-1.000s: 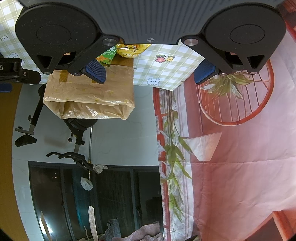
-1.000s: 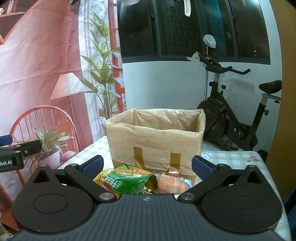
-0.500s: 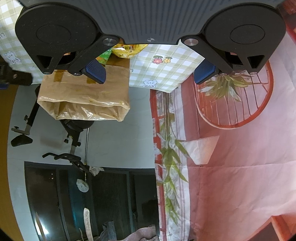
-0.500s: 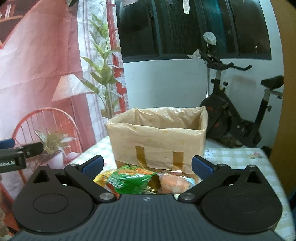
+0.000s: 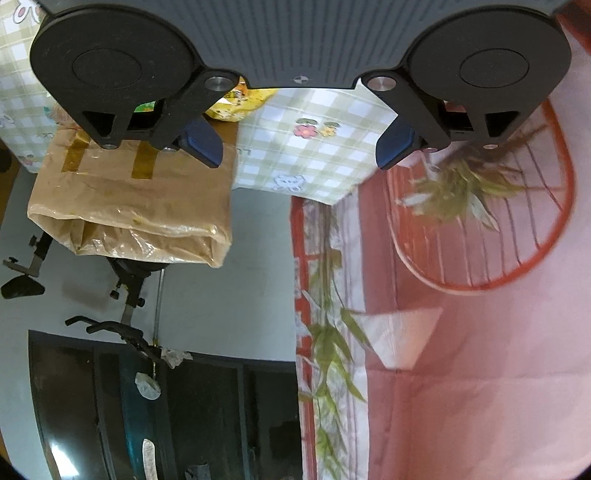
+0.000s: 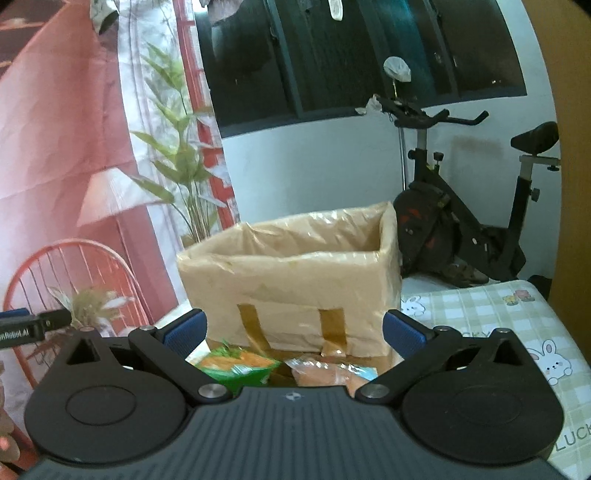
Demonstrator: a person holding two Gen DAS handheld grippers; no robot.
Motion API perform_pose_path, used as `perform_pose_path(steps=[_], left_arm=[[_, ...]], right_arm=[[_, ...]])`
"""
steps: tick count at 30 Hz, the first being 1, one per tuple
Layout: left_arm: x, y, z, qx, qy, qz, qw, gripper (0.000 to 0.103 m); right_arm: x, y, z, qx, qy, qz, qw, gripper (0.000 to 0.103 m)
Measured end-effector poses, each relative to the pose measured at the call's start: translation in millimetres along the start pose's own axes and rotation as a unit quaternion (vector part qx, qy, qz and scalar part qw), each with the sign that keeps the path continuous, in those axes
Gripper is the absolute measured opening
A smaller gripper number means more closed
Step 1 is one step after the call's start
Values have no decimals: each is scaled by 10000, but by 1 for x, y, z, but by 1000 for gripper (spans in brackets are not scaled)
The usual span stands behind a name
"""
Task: Organize snacks
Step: 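Reach the left tool to the green corn-chip bag while the right tool reaches the clear puff bag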
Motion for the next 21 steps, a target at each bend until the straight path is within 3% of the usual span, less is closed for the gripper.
perform_pose_path(steps=[5, 12, 21], left_arm=[[10, -12, 24, -65, -56, 415, 9991, 84], [17, -28, 67, -564, 180, 900, 9942, 80], [21, -36, 77, -571, 394, 1350, 9884, 80]], right_arm=[[2, -12, 21, -278, 30, 19, 9996, 103], [-3, -26, 49, -628, 207, -56, 9978, 103], [2, -37, 71, -959, 186, 60, 9952, 103]])
Point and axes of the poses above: each gripper's, at about its wrist camera, not at the fingertips, and y roughly against the way its jaws point, x to its right, z to its underside, the point moved 2 cm from there along -y, roughly the way its jaws point, and after that the axes turned 10 degrees about x, right-handed, at the moved point
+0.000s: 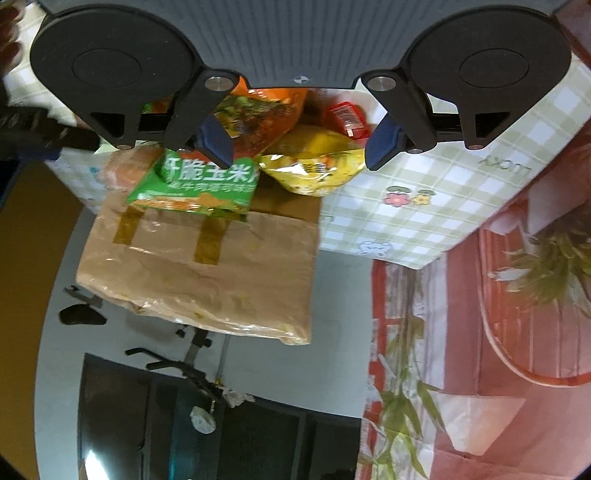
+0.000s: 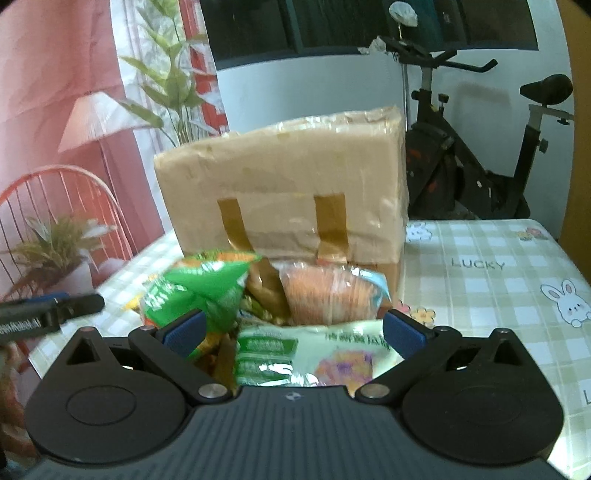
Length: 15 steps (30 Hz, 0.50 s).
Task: Organize snacks
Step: 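Reach the left tool to the green corn-chip bag while the right tool reaches the clear puff bag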
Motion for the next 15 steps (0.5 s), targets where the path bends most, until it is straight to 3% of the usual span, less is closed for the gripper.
perform_pose_path(steps=[8, 15], left_arm=[[21, -9, -3, 53, -92, 527, 9986, 81], [38, -27, -3, -155, -211, 875, 9958, 82]], right_arm=[[1, -8, 18, -262, 182, 73, 9995, 103], [6, -10, 22, -293, 200, 119, 9993, 103]])
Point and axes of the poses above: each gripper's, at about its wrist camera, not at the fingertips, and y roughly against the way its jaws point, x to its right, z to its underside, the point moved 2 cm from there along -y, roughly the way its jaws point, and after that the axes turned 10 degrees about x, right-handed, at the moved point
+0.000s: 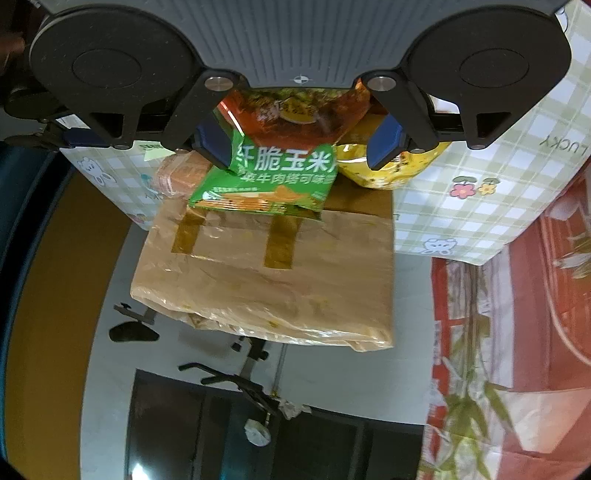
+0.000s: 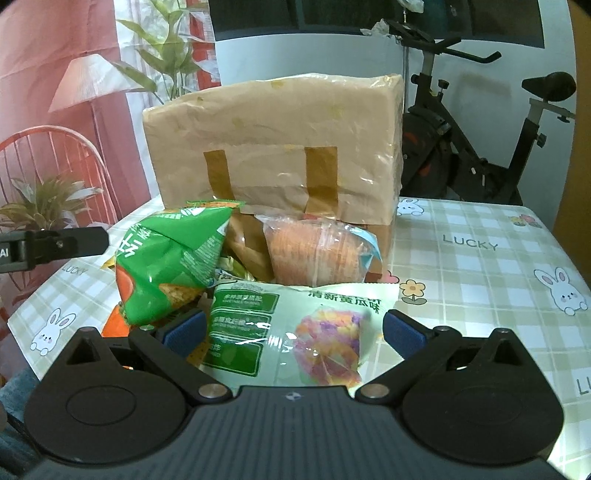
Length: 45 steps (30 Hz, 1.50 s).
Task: Organize snacks
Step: 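Reach the left tool to the green corn-chip bag while the right tool reaches the clear puff bag, then close the left tool on the green bag while the right tool grasps the clear puff bag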
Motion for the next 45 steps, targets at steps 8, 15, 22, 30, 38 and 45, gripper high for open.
perform_pose_path(steps=[8, 15, 22, 30, 38, 45], left_arm=[[-8, -29, 2, -312, 219, 211, 9990, 87], [-12, -48, 9, -521, 424, 441, 9968, 91], [-5, -60, 16, -670, 267, 446, 9964, 90], [-6, -36, 2, -148, 245, 294, 9992, 77], [0, -12, -6, 171, -13, 12, 9999, 77], [-10, 2, -7, 311, 151, -200, 9992, 77]], right_arm=[[4, -1, 4, -50, -88, -20, 9999, 103], [4, -4, 5, -73, -168, -97, 9998, 103], [5, -5, 6, -62, -191, -108, 9997, 103], [3, -1, 3, -54, -197, -38, 9998, 103], [-1, 9, -3, 29, -207, 84, 9997, 103], [2, 8, 3, -242, -437, 157, 9986, 103]])
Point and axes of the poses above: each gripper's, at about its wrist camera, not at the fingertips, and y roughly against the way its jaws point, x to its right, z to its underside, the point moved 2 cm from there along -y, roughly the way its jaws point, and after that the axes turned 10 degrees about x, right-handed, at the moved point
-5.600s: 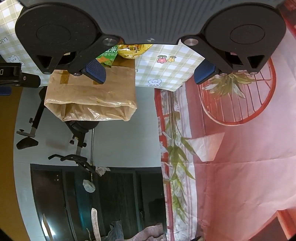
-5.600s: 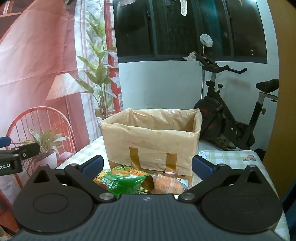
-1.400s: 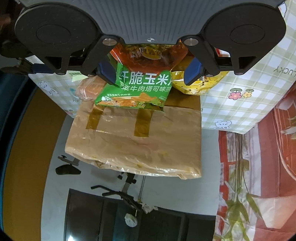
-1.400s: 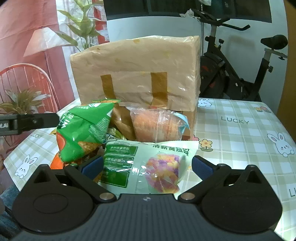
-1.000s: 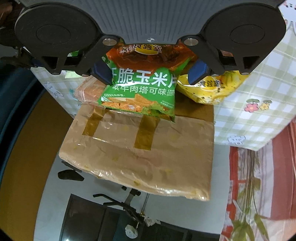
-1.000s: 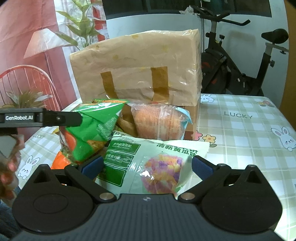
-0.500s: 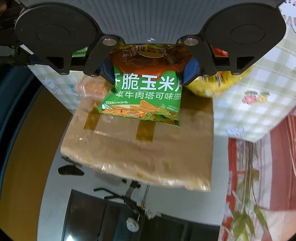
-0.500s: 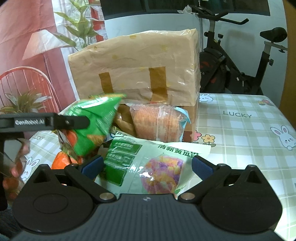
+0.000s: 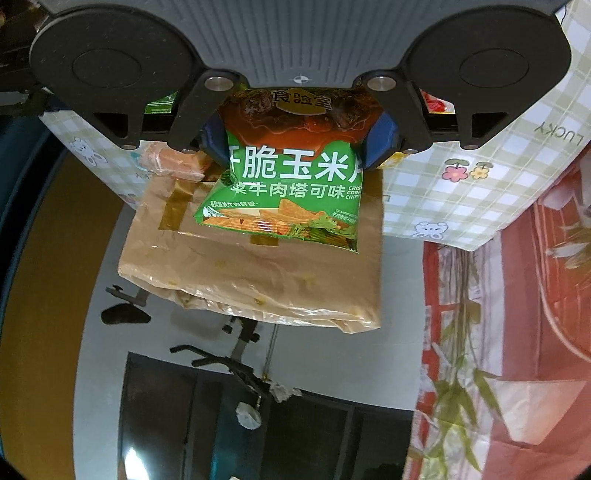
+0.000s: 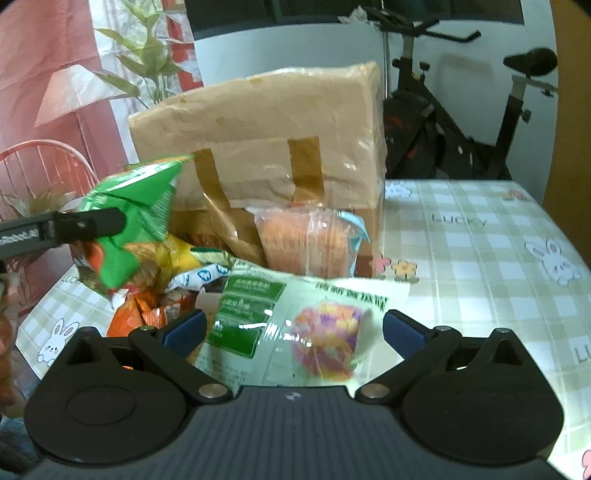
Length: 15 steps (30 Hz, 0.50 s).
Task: Organize snacks
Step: 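Close the left tool on the green bag while the right tool grasps the clear puff bag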
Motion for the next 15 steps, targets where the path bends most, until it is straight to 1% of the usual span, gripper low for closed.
perform_pose_path(steps=[7, 12, 15], left_arm=[[-10, 5, 7, -34, 221, -104, 9997, 77], [-13, 6, 13, -99, 314, -127, 9994, 77], [-16, 7, 15, -122, 366, -155, 9991, 77]], right_arm=[[0, -14, 7, -359, -254, -49, 9990, 103], [6, -27, 5, -429, -608, -15, 9972, 103], [11, -31, 3, -486, -911, -66, 9946, 103]])
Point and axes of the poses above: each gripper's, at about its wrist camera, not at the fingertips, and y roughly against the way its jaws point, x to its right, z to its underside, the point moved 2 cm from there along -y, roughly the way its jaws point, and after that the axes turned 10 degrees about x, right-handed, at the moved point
